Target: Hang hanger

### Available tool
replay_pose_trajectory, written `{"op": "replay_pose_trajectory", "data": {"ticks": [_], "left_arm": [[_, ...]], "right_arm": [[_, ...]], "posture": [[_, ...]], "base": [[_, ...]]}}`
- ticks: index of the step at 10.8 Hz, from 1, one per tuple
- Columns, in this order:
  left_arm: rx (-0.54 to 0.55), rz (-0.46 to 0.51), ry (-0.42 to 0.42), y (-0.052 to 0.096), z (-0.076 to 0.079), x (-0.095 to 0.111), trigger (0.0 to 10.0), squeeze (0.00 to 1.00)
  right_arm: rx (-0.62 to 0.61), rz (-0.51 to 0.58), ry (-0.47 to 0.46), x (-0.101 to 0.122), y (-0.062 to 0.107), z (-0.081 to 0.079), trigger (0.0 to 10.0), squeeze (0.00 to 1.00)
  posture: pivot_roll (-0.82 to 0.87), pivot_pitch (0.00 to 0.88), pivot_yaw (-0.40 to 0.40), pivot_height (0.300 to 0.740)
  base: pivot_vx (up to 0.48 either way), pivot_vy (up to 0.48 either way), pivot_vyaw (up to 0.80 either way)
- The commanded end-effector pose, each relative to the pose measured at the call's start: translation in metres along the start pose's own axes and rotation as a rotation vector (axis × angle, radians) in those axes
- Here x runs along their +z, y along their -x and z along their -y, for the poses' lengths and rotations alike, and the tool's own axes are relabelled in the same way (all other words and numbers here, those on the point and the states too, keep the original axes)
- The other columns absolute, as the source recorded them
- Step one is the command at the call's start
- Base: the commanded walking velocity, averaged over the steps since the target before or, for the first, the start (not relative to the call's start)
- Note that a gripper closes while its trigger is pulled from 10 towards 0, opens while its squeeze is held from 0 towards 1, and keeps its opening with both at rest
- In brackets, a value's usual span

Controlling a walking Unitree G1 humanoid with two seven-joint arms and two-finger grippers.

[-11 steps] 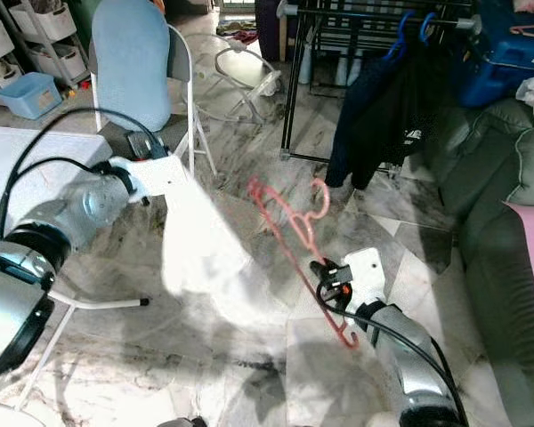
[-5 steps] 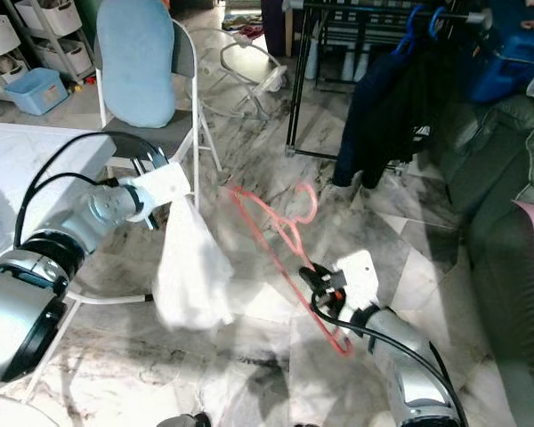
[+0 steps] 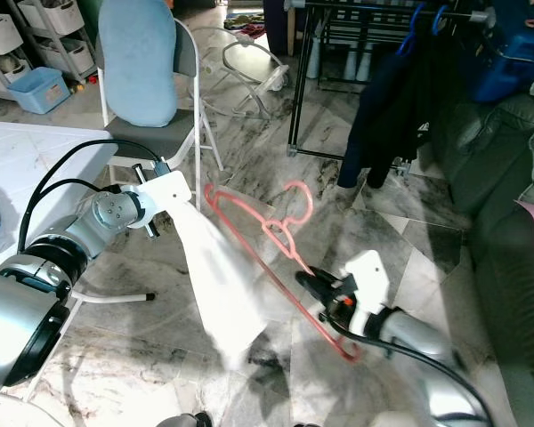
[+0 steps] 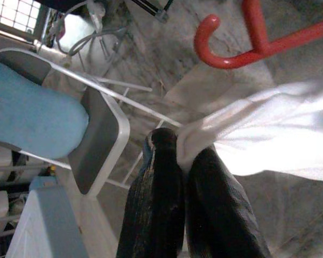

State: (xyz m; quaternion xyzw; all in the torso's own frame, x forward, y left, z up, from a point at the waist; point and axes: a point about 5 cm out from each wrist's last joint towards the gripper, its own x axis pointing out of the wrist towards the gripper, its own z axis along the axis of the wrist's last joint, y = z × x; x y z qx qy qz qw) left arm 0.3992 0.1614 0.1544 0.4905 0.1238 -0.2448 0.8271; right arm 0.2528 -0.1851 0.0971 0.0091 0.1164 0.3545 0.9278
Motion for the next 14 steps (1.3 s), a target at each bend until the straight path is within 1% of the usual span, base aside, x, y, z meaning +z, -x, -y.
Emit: {"op": "replay_pose_trajectory", "data": {"ticks": [1, 3, 4, 5, 6, 7, 8, 9, 10, 11, 12, 13, 14], "left_arm": [[0.028, 0.010, -0.026, 0.002, -0.006, 0.001, 10.0, 0.00], [0.030, 0.039, -0.051, 0.002, -0.006, 0.005, 10.0, 0.00], [0.024, 0.080, -0.082, 0.001, -0.005, 0.011, 10.0, 0.00], [0.020, 0.120, -0.139, 0.001, -0.004, 0.016, 10.0, 0.00], [-0.052, 0.201, -0.262, 0.002, 0.005, 0.023, 10.0, 0.00], [-0.072, 0.205, -0.375, 0.003, 0.009, 0.022, 10.0, 0.00], [-0.051, 0.172, -0.438, 0.004, 0.006, 0.016, 10.0, 0.00], [-0.040, 0.166, -0.525, 0.007, 0.002, 0.014, 10.0, 0.00], [-0.029, 0.161, -0.561, 0.007, -0.001, 0.013, 10.0, 0.00], [0.004, 0.131, -0.608, 0.008, -0.006, 0.010, 10.0, 0.00], [0.031, 0.107, -0.621, 0.008, -0.009, 0.008, 10.0, 0.00], [0.085, 0.066, -0.632, 0.010, -0.018, 0.004, 10.0, 0.00], [0.098, 0.055, -0.633, 0.010, -0.019, 0.002, 10.0, 0.00]], "right_arm": [[0.045, 0.000, -0.003, 0.003, 0.005, -0.004, 10.0, 0.00], [0.096, -0.033, -0.020, 0.001, 0.009, -0.010, 10.0, 0.00], [0.128, -0.050, -0.025, -0.001, 0.010, -0.013, 10.0, 0.00], [0.147, -0.059, -0.023, -0.002, 0.010, -0.016, 10.0, 0.00], [0.172, -0.070, -0.016, -0.002, 0.012, -0.017, 10.0, 0.00], [0.184, -0.074, -0.010, 0.001, 0.013, -0.017, 10.0, 0.00], [0.186, -0.076, 0.003, 0.003, 0.015, -0.016, 10.0, 0.00], [0.164, -0.086, 0.031, 0.004, 0.016, -0.011, 10.0, 0.00], [0.169, -0.088, 0.032, 0.004, 0.016, -0.012, 10.0, 0.00], [0.189, -0.083, 0.033, 0.007, 0.018, -0.014, 10.0, 0.00], [0.200, -0.081, 0.034, 0.008, 0.019, -0.016, 10.0, 0.00], [0.214, -0.092, 0.039, 0.009, 0.024, -0.017, 10.0, 0.00], [0.201, -0.109, 0.047, 0.007, 0.028, -0.013, 10.0, 0.00]], "posture": [[-0.10, 0.110, 0.073, 0.740], [-0.10, 0.113, 0.073, 0.740], [-0.09, 0.115, 0.072, 0.740], [-0.09, 0.117, 0.071, 0.740], [-0.09, 0.116, 0.072, 0.740], [-0.09, 0.116, 0.073, 0.740], [-0.09, 0.116, 0.073, 0.740], [-0.09, 0.115, 0.074, 0.740], [-0.09, 0.117, 0.075, 0.740], [-0.09, 0.117, 0.076, 0.740], [-0.09, 0.117, 0.076, 0.740], [-0.10, 0.118, 0.080, 0.740], [-0.10, 0.120, 0.081, 0.740]], "base": [[0.000, 0.000, 0.00], [0.000, 0.000, 0.00], [0.000, 0.000, 0.00], [0.000, 0.000, 0.00], [0.000, 0.000, 0.00], [0.000, 0.000, 0.00], [0.000, 0.000, 0.00], [0.000, 0.000, 0.00], [0.000, 0.000, 0.00], [0.000, 0.000, 0.00], [0.000, 0.000, 0.00], [0.000, 0.000, 0.00], [0.000, 0.000, 0.00]]}}
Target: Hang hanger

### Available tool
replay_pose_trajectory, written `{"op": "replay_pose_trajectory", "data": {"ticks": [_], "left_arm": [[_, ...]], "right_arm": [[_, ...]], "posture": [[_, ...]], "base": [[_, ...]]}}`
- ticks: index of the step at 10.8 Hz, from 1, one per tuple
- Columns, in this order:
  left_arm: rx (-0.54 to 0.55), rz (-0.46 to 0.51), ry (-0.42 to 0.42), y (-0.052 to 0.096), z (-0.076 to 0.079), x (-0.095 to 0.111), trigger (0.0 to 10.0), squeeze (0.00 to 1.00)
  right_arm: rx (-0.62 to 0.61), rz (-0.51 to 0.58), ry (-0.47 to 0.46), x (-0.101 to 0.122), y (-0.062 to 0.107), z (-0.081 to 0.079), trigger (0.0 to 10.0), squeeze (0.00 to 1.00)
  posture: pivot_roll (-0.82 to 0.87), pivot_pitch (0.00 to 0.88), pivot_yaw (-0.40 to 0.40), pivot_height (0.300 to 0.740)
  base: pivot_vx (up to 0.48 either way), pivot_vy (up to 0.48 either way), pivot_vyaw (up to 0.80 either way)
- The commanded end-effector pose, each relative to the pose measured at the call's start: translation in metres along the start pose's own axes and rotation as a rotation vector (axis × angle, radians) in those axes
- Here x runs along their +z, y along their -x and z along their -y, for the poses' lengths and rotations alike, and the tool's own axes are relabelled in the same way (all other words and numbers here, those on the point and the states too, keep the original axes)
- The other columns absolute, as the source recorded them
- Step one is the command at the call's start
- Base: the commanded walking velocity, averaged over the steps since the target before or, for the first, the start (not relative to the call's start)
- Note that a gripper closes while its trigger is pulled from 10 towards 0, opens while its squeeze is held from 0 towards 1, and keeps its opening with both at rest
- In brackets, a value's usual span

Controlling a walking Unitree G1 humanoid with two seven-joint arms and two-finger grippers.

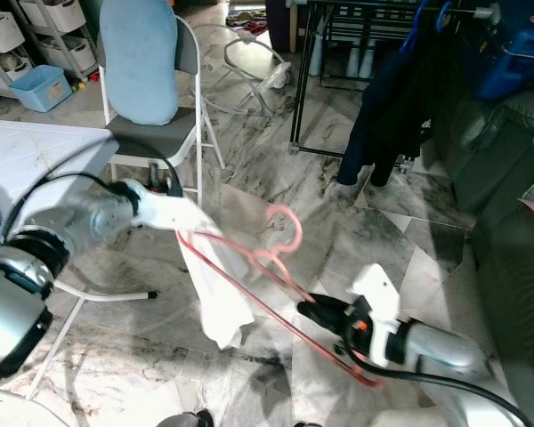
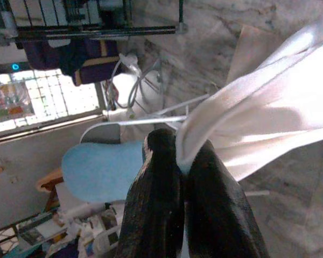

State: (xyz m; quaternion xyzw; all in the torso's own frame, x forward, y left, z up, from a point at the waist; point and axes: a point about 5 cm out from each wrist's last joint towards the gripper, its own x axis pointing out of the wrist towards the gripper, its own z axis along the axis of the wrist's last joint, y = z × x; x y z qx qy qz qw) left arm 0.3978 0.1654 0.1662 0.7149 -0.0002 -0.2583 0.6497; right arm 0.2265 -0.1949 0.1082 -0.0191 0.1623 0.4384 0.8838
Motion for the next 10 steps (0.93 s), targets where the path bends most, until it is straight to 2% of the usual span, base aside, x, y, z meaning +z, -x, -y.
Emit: {"op": "replay_pose_trajectory", "data": {"ticks": [1, 2, 3, 4, 5, 8, 10], "left_arm": [[0.020, -0.018, -0.023, 0.002, -0.006, -0.005, 10.0, 0.00], [0.010, -0.016, -0.028, 0.002, -0.003, -0.004, 10.0, 0.00], [-0.013, -0.009, -0.015, 0.001, 0.003, -0.003, 10.0, 0.00], [-0.034, 0.011, 0.031, 0.001, 0.009, -0.001, 10.0, 0.00], [-0.043, 0.027, 0.068, 0.001, 0.013, 0.002, 10.0, 0.00], [-0.065, 0.057, 0.105, -0.001, 0.027, 0.009, 10.0, 0.00], [-0.063, 0.061, 0.117, -0.002, 0.026, 0.011, 10.0, 0.00]], "right_arm": [[0.022, 0.007, 0.006, 0.003, 0.002, -0.002, 10.0, 0.00], [0.007, -0.028, 0.032, 0.000, 0.005, 0.001, 10.0, 0.00], [-0.059, -0.050, 0.075, 0.001, 0.009, 0.012, 10.0, 0.00], [-0.122, -0.048, 0.113, 0.004, 0.010, 0.023, 10.0, 0.00], [-0.131, -0.045, 0.129, 0.006, 0.008, 0.025, 10.0, 0.00], [-0.098, -0.026, 0.151, 0.012, -0.002, 0.026, 10.0, 0.00], [-0.048, -0.045, 0.128, 0.007, 0.001, 0.019, 10.0, 0.00]], "posture": [[-0.10, 0.121, 0.081, 0.740], [-0.10, 0.122, 0.081, 0.740], [-0.10, 0.122, 0.071, 0.740], [-0.09, 0.120, 0.067, 0.740], [-0.09, 0.117, 0.061, 0.740], [-0.08, 0.105, 0.045, 0.740], [-0.09, 0.104, 0.044, 0.740]], "base": [[0.000, 0.000, 0.00], [0.000, 0.000, 0.00], [0.000, 0.000, 0.00], [0.000, 0.000, 0.00], [0.000, 0.000, 0.00], [0.000, 0.000, 0.00], [0.000, 0.000, 0.00]]}}
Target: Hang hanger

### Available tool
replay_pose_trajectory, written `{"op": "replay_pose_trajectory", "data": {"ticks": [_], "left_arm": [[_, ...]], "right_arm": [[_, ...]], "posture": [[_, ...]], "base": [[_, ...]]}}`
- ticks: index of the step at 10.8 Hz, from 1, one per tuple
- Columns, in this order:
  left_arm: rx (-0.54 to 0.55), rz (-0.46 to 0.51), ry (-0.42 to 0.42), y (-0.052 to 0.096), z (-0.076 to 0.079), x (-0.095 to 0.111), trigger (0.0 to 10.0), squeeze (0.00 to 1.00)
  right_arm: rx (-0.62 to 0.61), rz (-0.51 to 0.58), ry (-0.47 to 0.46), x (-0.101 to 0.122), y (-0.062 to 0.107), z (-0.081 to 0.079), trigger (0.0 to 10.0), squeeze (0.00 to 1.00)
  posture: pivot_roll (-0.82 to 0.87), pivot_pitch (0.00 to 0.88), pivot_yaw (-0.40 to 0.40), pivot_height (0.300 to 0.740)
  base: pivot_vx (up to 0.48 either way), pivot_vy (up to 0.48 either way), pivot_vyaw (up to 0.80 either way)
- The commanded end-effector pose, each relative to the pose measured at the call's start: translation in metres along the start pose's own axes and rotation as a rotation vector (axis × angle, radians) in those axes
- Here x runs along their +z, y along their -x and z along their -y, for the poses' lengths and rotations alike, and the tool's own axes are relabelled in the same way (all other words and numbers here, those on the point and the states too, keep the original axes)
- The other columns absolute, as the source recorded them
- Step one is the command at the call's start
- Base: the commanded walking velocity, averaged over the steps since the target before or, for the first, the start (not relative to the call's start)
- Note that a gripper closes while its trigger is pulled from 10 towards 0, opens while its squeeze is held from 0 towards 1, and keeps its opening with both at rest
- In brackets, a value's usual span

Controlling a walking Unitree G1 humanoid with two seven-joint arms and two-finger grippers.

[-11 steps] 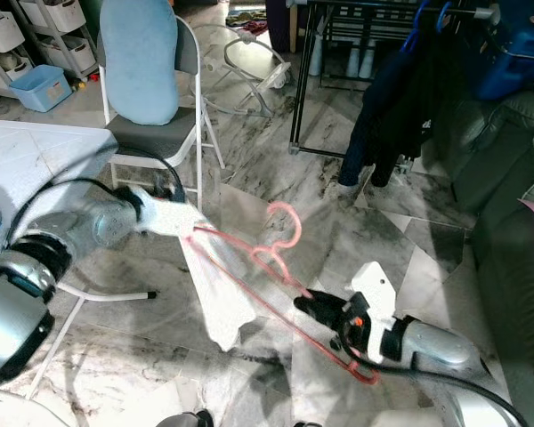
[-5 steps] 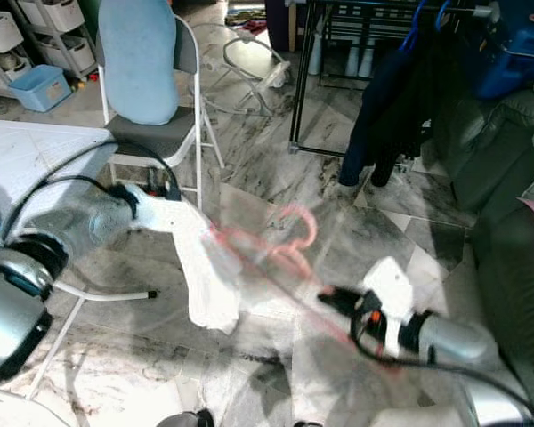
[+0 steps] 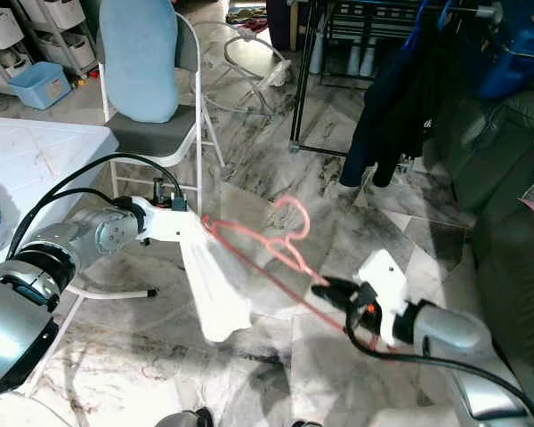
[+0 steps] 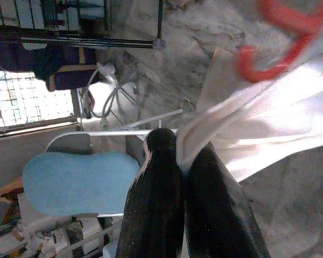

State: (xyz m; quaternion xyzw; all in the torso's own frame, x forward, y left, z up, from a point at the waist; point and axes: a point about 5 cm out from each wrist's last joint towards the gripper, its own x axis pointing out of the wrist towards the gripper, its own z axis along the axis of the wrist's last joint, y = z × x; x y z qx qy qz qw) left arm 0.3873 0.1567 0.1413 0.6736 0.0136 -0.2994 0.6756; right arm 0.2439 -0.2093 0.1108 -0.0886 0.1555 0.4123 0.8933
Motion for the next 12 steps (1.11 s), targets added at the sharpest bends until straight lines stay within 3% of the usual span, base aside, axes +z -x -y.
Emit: {"op": "replay_pose_trajectory", "data": {"ticks": [1, 5, 8, 10, 12], "left_arm": [[0.000, 0.008, 0.029, 0.001, 0.000, -0.001, 10.0, 0.00], [-0.004, 0.089, 0.052, -0.003, -0.005, 0.013, 10.0, 0.00], [0.040, 0.332, 0.126, -0.002, -0.009, 0.043, 10.0, 0.00], [0.113, 0.427, 0.208, 0.002, -0.013, 0.052, 10.0, 0.00], [0.259, 0.467, 0.421, 0.007, -0.027, 0.049, 10.0, 0.00]], "right_arm": [[0.043, -0.004, -0.003, -0.001, 0.001, -0.006, 10.0, 0.00], [0.039, 0.004, -0.012, -0.004, -0.004, -0.007, 10.0, 0.00], [0.028, 0.032, -0.048, -0.008, -0.018, -0.010, 10.0, 0.00], [0.020, 0.034, -0.070, -0.014, -0.030, -0.013, 10.0, 0.00], [0.007, 0.027, -0.105, -0.025, -0.043, -0.019, 10.0, 0.00]], "posture": [[-0.09, 0.108, 0.048, 0.740], [-0.10, 0.109, 0.059, 0.740], [-0.09, 0.106, 0.060, 0.740], [-0.08, 0.104, 0.062, 0.740], [-0.07, 0.105, 0.063, 0.740]], "base": [[0.000, 0.000, 0.00], [0.000, 0.000, 0.00], [0.000, 0.000, 0.00], [0.000, 0.000, 0.00], [0.000, 0.000, 0.00]]}}
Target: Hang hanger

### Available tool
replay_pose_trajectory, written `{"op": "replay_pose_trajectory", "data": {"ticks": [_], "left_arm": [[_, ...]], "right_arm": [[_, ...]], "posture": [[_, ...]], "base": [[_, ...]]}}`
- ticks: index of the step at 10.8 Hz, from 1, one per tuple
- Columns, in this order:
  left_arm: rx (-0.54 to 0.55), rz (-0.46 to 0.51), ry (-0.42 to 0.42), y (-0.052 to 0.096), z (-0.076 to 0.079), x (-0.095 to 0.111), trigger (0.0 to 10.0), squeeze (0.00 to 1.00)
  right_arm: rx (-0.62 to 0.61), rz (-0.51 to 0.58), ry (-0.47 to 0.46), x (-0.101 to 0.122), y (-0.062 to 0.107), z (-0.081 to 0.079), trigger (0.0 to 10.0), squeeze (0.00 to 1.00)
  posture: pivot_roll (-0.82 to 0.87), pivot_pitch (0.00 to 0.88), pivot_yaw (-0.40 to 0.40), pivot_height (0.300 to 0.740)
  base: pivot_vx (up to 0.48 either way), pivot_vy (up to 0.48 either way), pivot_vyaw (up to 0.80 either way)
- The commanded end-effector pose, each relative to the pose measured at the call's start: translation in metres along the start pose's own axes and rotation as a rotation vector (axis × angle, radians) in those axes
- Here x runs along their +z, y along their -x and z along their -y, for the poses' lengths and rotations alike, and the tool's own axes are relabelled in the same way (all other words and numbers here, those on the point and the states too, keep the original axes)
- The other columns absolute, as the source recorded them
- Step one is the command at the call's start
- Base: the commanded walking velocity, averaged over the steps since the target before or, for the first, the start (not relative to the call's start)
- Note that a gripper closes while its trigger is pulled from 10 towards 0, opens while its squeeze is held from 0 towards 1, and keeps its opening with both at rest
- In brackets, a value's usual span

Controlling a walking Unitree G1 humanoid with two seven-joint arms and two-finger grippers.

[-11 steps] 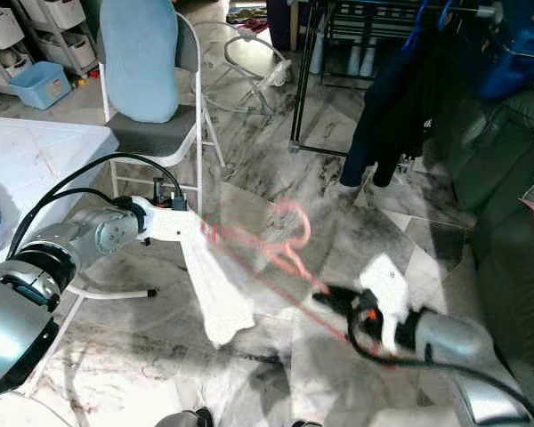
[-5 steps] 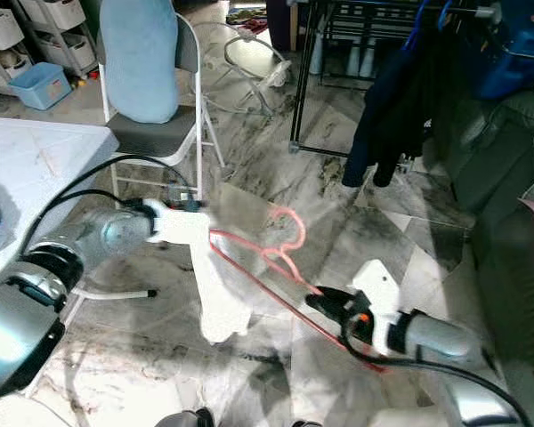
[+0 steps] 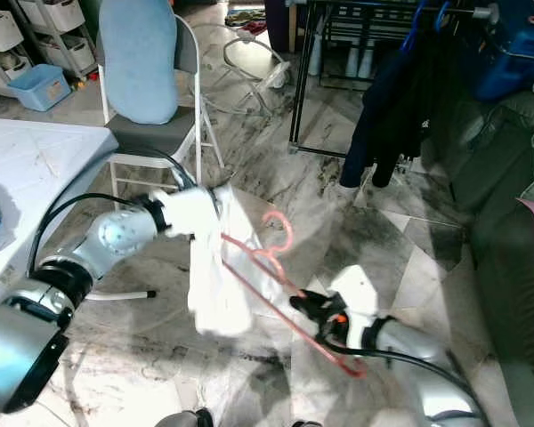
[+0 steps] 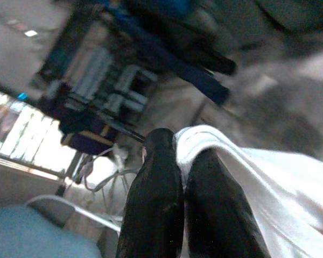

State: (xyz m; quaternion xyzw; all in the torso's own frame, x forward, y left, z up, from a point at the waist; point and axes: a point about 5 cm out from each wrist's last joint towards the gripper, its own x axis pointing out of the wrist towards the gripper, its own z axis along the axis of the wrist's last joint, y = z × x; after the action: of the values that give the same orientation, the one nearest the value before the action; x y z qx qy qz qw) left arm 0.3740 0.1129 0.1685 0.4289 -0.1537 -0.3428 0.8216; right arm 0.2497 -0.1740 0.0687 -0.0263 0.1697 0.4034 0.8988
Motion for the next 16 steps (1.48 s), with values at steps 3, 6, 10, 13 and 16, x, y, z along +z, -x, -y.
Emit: {"op": "replay_pose_trajectory", "data": {"ticks": [3, 6, 10, 13, 16], "left_arm": [[0.222, -0.114, 0.058, 0.013, -0.038, -0.015, 10.0, 0.00], [0.396, -0.308, 0.126, 0.035, -0.069, -0.039, 10.0, 0.00], [0.441, -0.350, 0.167, 0.041, -0.072, -0.044, 10.0, 0.00], [0.440, -0.181, 0.181, 0.030, -0.073, -0.025, 10.0, 0.00], [0.297, -0.028, 0.093, 0.006, -0.053, 0.003, 10.0, 0.00]], "right_arm": [[0.040, -0.049, -0.027, -0.017, -0.005, -0.010, 10.0, 0.00], [0.050, -0.146, -0.066, -0.045, 0.012, -0.018, 10.0, 0.00], [-0.046, -0.209, -0.071, -0.058, 0.025, -0.004, 10.0, 0.00], [-0.258, -0.291, -0.064, -0.069, 0.036, 0.029, 10.0, 0.00], [-0.195, -0.212, -0.040, -0.056, 0.018, 0.024, 10.0, 0.00]], "posture": [[-0.06, 0.110, 0.052, 0.740], [-0.08, 0.123, 0.048, 0.740], [-0.09, 0.117, 0.046, 0.740], [-0.07, 0.110, 0.056, 0.740], [-0.07, 0.108, 0.063, 0.740]], "base": [[0.000, 0.000, 0.00], [0.000, 0.000, 0.00], [0.000, 0.000, 0.00], [0.000, 0.000, 0.00], [0.000, 0.000, 0.00]]}}
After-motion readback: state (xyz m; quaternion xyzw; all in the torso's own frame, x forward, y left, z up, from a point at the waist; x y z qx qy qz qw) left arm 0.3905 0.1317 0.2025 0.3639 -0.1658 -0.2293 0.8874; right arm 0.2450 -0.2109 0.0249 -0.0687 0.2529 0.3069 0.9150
